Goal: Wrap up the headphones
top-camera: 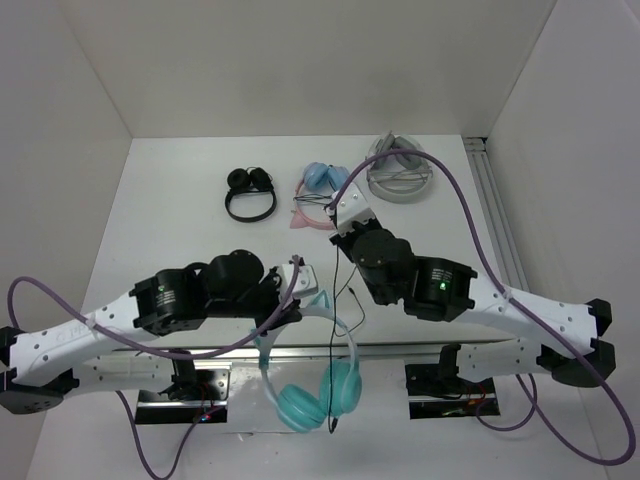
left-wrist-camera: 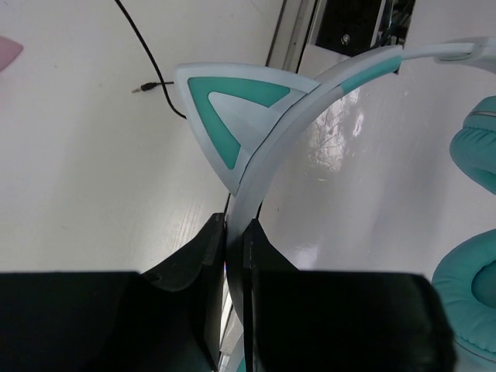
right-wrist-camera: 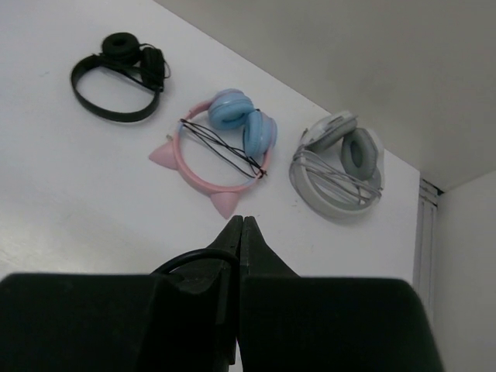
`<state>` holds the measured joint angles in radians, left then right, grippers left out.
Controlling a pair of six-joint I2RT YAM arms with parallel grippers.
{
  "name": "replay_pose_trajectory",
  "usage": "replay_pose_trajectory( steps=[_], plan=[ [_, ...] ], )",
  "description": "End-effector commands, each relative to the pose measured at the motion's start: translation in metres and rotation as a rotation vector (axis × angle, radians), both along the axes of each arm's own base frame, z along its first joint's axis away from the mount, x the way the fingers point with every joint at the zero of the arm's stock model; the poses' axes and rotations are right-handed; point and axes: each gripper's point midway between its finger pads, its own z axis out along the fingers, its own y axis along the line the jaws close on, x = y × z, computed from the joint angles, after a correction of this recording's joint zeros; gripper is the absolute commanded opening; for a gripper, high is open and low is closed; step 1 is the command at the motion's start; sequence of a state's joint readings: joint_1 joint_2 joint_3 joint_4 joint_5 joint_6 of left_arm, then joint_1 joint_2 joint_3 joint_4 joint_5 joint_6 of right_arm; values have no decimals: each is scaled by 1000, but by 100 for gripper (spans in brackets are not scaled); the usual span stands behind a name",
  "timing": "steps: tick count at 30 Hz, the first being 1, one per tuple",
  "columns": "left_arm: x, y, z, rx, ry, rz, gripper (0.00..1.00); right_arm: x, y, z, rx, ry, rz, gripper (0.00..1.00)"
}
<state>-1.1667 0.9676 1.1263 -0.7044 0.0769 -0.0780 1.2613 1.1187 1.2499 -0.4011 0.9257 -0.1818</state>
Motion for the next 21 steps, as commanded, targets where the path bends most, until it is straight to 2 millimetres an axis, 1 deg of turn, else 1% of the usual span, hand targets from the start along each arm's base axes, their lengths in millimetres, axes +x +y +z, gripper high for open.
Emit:
replay_pose_trajectory(
  steps=[1, 2, 3, 5, 6, 8, 10, 11, 12, 13, 14, 15, 16, 17, 18, 19, 20, 21],
  plan=[
    [-6, 0, 62, -206, -47, -4, 0, 16, -16, 4, 43, -27, -115, 0],
    [-7, 3, 63, -206, -47, -4, 0, 20, -20, 4, 43, -28, -131, 0],
    [-7, 6, 74, -236, -56, 8, 0, 25, -18, -6, 20, -12, -148, 0],
    [-9, 10, 87, -266, -60, 11, 0, 34, -23, -8, 18, -4, -186, 0],
    [-11, 10, 87, -269, -54, -1, 0, 35, -18, -11, 24, 6, -175, 0],
    [-13, 12, 100, -302, -59, 2, 0, 38, -18, -15, 15, 12, -177, 0],
    [-9, 19, 98, -289, -70, 33, 0, 38, -17, -15, 25, 15, -179, 0],
    [-9, 22, 104, -305, -81, 41, 0, 40, -20, -20, 14, 19, -189, 0],
    [-9, 23, 102, -297, -78, 41, 0, 40, -19, -25, 5, 26, -179, 0],
    [-8, 26, 104, -305, -80, 60, 0, 42, -20, -21, 35, 26, -180, 0],
    [-6, 27, 109, -314, -89, 69, 0, 45, -24, -25, 26, 29, -194, 0],
    [-6, 30, 111, -327, -88, 82, 0, 45, -23, -26, 27, 32, -185, 0],
    [-6, 34, 118, -347, -101, 93, 0, 46, -25, -26, 37, 34, -196, 0],
    [0, 38, 128, -379, -110, 143, 0, 48, -26, -26, 50, 40, -200, 0],
    [3, 42, 130, -386, -121, 162, 0, 48, -23, -35, 33, 56, -193, 0],
    [2, 49, 143, -436, -131, 184, 0, 50, -24, -36, 35, 60, -191, 0],
    [5, 54, 150, -463, -137, 217, 0, 49, -19, -41, 55, 74, -173, 0],
    [4, 57, 161, -503, -149, 217, 0, 51, -20, -50, 39, 86, -173, 0]
  ],
)
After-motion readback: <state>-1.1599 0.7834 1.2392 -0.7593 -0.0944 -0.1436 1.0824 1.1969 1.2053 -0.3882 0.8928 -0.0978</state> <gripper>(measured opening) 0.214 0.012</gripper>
